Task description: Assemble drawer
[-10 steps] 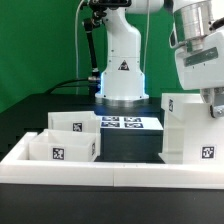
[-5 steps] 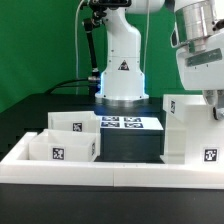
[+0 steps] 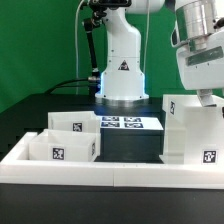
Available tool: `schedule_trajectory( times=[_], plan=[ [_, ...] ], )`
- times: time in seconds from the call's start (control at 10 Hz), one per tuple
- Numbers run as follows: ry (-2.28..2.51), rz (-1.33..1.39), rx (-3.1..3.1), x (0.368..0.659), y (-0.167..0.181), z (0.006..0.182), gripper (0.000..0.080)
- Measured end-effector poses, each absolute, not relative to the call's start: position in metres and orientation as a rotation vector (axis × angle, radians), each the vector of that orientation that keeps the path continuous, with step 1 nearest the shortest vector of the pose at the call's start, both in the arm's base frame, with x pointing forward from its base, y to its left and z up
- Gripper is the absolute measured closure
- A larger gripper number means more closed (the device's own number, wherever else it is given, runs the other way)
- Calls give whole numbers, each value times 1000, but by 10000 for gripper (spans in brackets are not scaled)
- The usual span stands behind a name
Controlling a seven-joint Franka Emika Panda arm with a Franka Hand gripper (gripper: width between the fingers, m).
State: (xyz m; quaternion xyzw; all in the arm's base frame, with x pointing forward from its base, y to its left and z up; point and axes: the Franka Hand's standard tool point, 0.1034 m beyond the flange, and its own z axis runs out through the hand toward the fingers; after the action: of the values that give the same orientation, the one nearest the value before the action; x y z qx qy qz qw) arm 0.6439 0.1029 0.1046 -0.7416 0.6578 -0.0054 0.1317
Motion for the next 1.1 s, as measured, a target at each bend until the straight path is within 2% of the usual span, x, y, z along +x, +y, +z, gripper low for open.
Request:
schedule_trajectory(
  times=[0.5, 0.8, 1.1],
  plan=[
    [1511, -78, -2439, 632, 95, 133, 150],
    [1466, -88, -2466, 631, 95, 131, 151],
    [915, -145, -2748, 627, 83, 140, 151]
  ],
)
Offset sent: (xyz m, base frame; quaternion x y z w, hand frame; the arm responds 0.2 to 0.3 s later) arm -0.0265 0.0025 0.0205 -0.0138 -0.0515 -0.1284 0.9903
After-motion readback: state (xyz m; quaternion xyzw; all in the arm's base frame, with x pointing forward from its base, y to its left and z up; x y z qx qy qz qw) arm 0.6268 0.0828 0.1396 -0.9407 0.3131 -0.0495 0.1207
